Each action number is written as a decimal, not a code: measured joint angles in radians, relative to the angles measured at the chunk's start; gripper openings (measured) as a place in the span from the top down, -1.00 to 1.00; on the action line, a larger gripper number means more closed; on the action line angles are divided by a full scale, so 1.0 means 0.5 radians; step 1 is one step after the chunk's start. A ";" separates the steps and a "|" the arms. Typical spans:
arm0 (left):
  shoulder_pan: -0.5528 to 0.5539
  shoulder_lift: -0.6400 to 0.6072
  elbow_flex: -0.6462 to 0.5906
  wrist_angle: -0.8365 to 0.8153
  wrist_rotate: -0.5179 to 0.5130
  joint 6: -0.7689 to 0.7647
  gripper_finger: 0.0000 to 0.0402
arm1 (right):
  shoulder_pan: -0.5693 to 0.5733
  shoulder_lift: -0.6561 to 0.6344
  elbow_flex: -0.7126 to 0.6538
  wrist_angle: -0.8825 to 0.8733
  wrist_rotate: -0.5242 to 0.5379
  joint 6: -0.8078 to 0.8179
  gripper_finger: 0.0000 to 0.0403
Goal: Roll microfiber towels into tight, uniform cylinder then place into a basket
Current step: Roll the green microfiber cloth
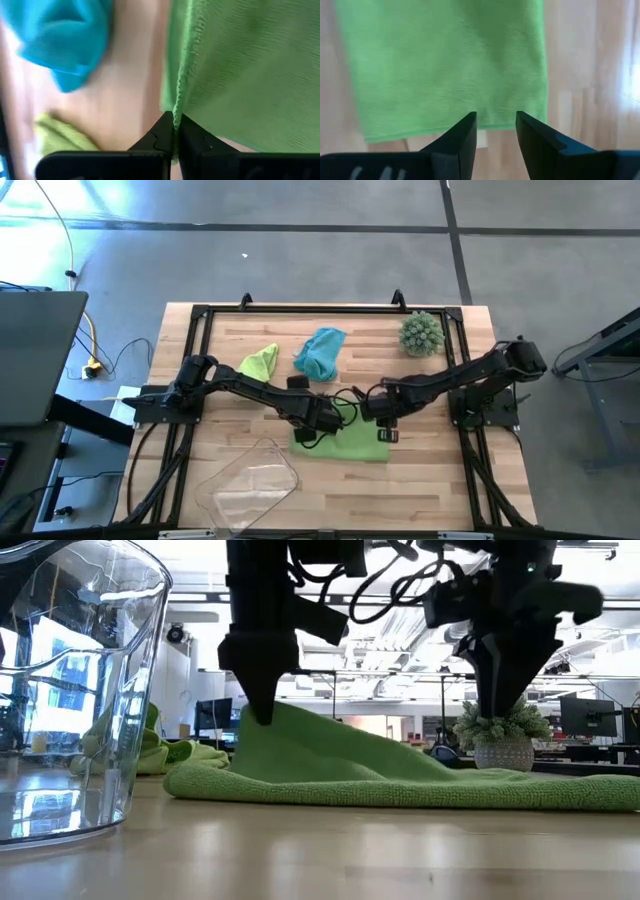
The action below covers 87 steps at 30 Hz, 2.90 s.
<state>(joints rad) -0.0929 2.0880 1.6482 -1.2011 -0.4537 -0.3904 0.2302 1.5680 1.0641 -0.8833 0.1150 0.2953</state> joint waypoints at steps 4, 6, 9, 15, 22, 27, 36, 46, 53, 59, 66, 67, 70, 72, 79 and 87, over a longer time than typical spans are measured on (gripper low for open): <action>0.001 0.000 0.000 -0.017 -0.065 0.000 0.73 | 0.073 0.034 0.000 0.053 0.000 0.110 0.36; -0.001 0.001 0.000 -0.039 -0.060 0.000 0.61 | 0.101 0.063 0.000 0.063 0.000 0.188 0.36; -0.013 0.001 0.000 -0.086 0.037 0.000 0.45 | 0.126 0.124 0.001 0.075 0.001 0.262 0.36; -0.070 0.002 0.000 -0.078 0.332 0.055 0.31 | 0.134 0.288 0.001 0.072 0.208 0.299 0.36; -0.159 0.002 0.000 0.092 0.456 0.189 0.30 | 0.056 0.475 0.001 -0.017 0.349 0.244 0.36; -0.197 0.002 0.000 0.084 0.458 0.189 0.31 | -0.016 0.529 -0.008 -0.076 0.362 0.074 0.36; -0.219 0.002 0.000 0.167 0.449 0.277 0.41 | -0.169 0.260 -0.398 0.048 0.374 0.007 0.36; -0.144 0.003 0.000 0.672 0.490 0.493 0.46 | -0.187 -0.224 -0.791 0.421 0.304 0.257 0.36; -0.077 0.122 0.002 0.715 0.556 0.369 0.50 | -0.186 -0.268 -0.962 0.666 0.278 0.351 0.36; -0.079 0.250 0.006 0.644 0.704 0.325 0.55 | -0.185 -0.267 -0.974 0.698 0.275 0.349 0.36; -0.151 0.238 0.002 0.604 0.764 0.264 0.61 | -0.185 -0.264 -0.977 0.713 0.304 0.340 0.36; -0.159 0.237 0.002 0.614 0.776 0.265 0.61 | -0.185 -0.263 -0.977 0.712 0.309 0.339 0.36; -0.163 0.237 0.021 0.606 0.786 0.278 0.62 | -0.186 -0.261 -0.977 0.729 0.318 0.337 0.36; -0.161 0.237 0.046 0.607 0.758 0.286 0.62 | -0.185 -0.272 -0.961 0.698 0.319 0.338 0.36; -0.148 0.195 0.206 0.530 0.551 0.452 0.62 | -0.105 -0.386 -0.702 0.462 0.304 0.415 0.36; -0.045 0.190 0.227 0.440 0.467 0.987 0.62 | 0.244 -0.386 -0.593 0.630 0.247 1.086 0.36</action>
<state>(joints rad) -0.1154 2.1831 1.7617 -0.9813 -0.2202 0.1033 0.3525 1.3749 0.7678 -0.5681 0.2387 0.8386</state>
